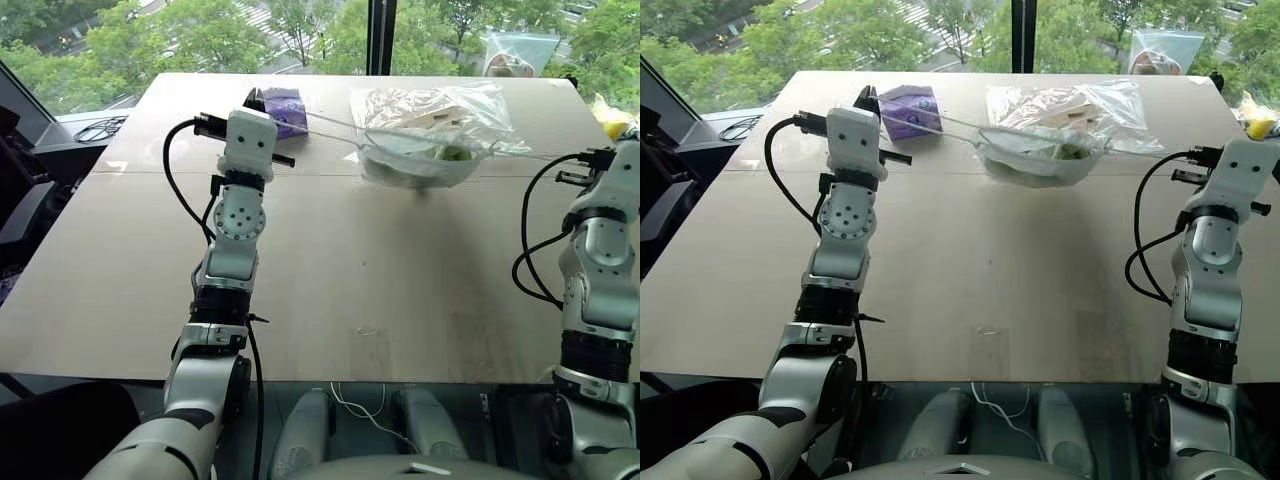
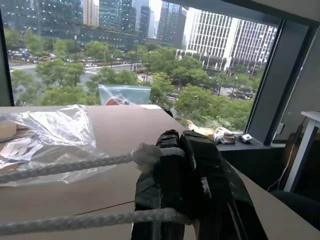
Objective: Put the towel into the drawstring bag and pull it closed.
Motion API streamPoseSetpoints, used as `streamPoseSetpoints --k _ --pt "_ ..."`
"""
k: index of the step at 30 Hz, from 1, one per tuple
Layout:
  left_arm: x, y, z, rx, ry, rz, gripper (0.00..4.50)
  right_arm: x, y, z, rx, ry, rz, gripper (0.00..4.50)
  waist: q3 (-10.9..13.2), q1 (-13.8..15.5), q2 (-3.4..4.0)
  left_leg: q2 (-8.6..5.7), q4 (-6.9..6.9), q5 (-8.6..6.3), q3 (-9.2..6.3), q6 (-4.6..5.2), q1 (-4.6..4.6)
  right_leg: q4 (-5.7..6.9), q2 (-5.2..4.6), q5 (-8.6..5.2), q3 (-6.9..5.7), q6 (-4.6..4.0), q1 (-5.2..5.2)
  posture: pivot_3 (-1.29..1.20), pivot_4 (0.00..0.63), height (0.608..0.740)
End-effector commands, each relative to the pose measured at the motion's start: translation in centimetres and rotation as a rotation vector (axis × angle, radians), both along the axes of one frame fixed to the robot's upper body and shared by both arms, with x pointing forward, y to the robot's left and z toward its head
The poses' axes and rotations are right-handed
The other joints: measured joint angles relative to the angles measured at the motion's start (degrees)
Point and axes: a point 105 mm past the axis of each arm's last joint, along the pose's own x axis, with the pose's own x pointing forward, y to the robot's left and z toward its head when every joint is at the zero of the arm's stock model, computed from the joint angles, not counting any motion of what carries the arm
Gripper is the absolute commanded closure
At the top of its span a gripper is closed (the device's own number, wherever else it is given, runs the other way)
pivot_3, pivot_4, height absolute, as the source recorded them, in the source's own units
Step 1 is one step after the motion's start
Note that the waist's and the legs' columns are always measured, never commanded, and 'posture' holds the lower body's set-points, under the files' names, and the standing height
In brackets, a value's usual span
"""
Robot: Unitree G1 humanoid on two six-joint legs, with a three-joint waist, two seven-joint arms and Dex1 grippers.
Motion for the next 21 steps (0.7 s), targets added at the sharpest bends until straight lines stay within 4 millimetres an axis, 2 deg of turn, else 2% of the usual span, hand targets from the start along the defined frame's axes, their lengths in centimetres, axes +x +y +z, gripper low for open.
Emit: streamPoseSetpoints --k 1,6,12,17,21 --pt "0.0 2.9 0.5 -0.06 -0.01 0.108 4.44 -1.2 -1.9 0.8 0.05 -0.057 -0.088 4.5 0.0 -0.06 0.0 0.0 0.0 0.0 0.0 0.0 0.0 0.0 0.0 0.0 0.0 0.0 0.0 0.0 0.15 0.74" --pt "0.1 5.2 0.9 -0.098 -0.016 0.181 4.44 -2.1 -3.9 0.0 0.152 -0.072 -0.178 4.5 0.0 -0.17 0.0 0.0 0.01 0.0 0.0 0.0 0.01 0.02 0.0 0.0 0.0 0.0 0.0 0.0 0.15 0.74" --pt "-0.4 9.4 1.6 -0.136 -0.056 0.347 4.44 -3.6 -6.0 -0.1 0.198 -0.104 -0.304 4.5 0.0 -0.23 0.0 0.0 0.01 0.0 0.0 0.0 0.01 0.03 0.0 0.0 0.01 0.0 0.0 0.0 0.15 0.74" --pt "-0.7 12.7 -0.4 -0.269 -0.004 0.461 4.44 -5.9 -8.4 -0.8 0.307 -0.152 -0.473 4.5 0.0 -0.2 0.0 0.0 0.0 0.0 0.0 0.0 0.01 0.02 -0.01 0.0 0.0 0.0 0.0 0.0 0.15 0.74" --pt "-0.9 14.0 -2.2 -0.344 0.035 0.509 4.44 -7.6 -10.0 -2.1 0.473 -0.194 -0.597 4.5 0.0 -0.18 0.0 0.0 0.01 0.0 0.0 0.0 0.01 0.04 -0.01 0.01 0.0 0.0 0.0 0.0 0.15 0.74"
